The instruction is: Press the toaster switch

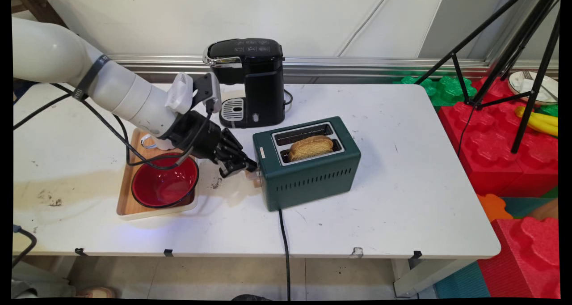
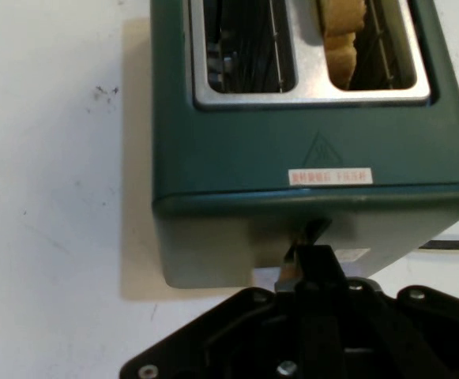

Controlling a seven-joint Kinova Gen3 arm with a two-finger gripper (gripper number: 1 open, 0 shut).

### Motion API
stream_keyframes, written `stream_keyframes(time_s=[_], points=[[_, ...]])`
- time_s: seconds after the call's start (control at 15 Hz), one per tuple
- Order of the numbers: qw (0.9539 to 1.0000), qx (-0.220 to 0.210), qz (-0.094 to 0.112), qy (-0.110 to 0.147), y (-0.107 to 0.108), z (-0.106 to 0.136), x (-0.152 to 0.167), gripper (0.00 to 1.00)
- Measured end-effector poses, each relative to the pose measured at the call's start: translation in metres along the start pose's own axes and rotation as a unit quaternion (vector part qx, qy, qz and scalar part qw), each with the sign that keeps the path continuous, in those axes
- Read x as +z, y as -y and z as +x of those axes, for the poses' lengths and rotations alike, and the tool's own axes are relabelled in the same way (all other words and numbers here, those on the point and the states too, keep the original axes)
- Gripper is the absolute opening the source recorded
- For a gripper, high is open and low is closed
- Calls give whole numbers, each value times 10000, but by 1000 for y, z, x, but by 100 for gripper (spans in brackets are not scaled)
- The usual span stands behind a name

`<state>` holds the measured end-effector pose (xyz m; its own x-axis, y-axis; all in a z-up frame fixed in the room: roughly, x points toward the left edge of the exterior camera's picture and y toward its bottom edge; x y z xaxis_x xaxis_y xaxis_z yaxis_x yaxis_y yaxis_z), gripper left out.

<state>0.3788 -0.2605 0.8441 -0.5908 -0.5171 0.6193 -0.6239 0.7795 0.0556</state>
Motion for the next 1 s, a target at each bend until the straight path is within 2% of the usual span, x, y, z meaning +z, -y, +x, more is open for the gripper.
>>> stream_keyframes(time_s=[1.0], points=[[9999, -33, -9, 131, 5, -9, 9, 0]])
